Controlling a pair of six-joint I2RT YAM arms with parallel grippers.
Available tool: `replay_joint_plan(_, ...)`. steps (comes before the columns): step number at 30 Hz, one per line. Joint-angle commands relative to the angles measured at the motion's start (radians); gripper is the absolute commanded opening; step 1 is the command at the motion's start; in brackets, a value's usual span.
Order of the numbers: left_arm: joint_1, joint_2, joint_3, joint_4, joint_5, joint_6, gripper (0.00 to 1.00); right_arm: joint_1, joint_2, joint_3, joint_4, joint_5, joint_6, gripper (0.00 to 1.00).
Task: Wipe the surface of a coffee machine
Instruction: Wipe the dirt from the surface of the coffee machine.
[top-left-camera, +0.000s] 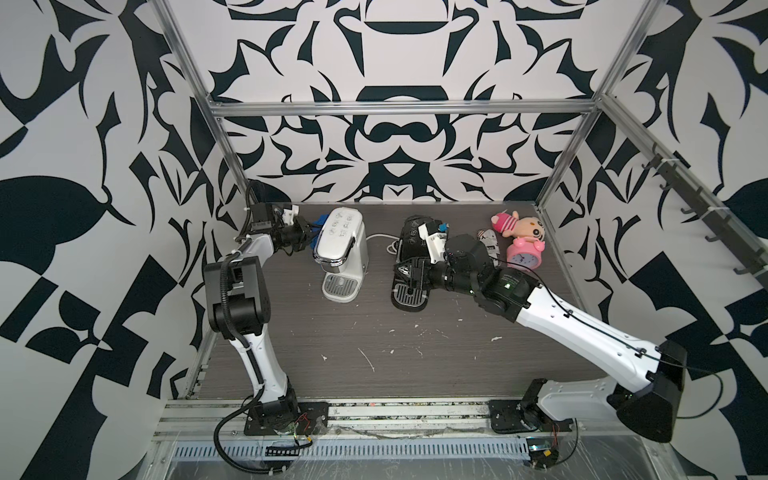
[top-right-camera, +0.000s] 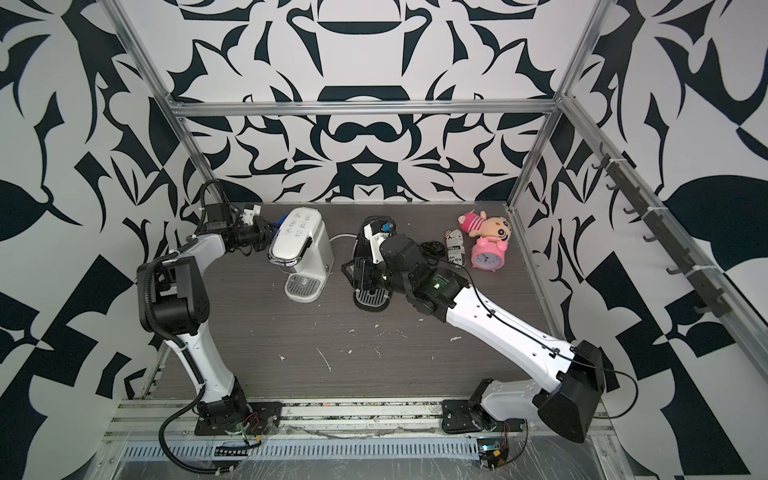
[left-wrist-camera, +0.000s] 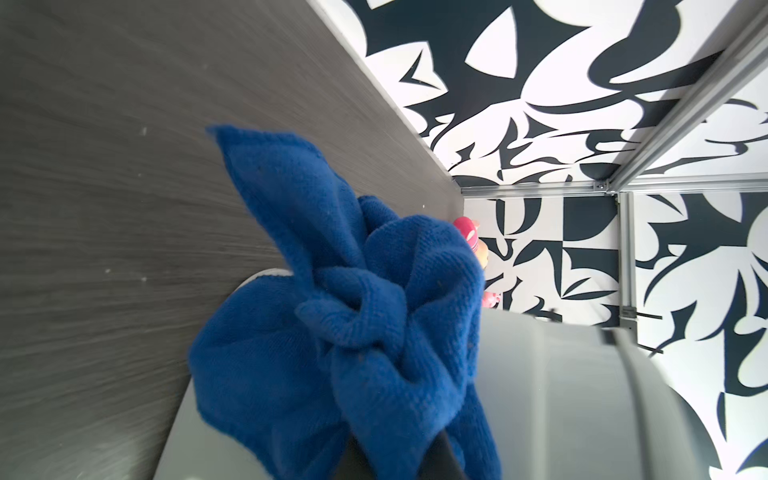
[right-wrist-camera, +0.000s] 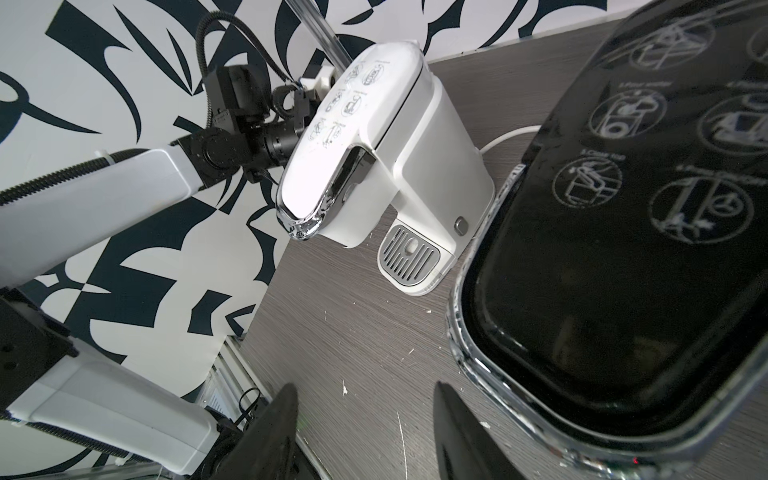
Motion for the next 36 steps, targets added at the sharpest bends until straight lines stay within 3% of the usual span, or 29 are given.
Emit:
replay_joint_plan(1, -0.003, 0.077, -0.132, 0.050, -0.025, -0.039, 0.00, 0.009, -0.034, 0.026, 0.024, 0.018, -0.006, 0.56)
replay_joint_plan(8, 0.004, 0.094, -0.197, 0.118, -0.047, -0.084, 0.00, 0.010, -0.030, 0.032, 0.009, 0.017, -0.009, 0.56)
replay_joint_plan(17, 0.031, -0.080, -0.081, 0.060, -0.050, -0.134, 0.00, 0.018, -0.028, 0.044, 0.015, 0.022, -0.010, 0.56)
replay_joint_plan(25, 0.025, -0.051, -0.367, 0.291, -0.047, -0.208, 0.00, 0.027, -0.004, 0.040, 0.011, 0.012, -0.006, 0.55)
replay_joint_plan(28, 0.029, -0.064, -0.405, 0.364, -0.033, -0.254, 0.00, 0.027, 0.011, 0.059, -0.011, 0.003, -0.012, 0.55)
replay_joint_plan(31, 0.046, -0.122, -0.337, 0.320, -0.025, -0.271, 0.00, 0.028, 0.025, 0.089, -0.035, -0.002, -0.024, 0.55)
replay_joint_plan(36, 0.061, -0.240, -0.062, 0.002, -0.093, -0.149, 0.00, 0.030, 0.029, 0.115, -0.036, 0.004, -0.034, 0.55)
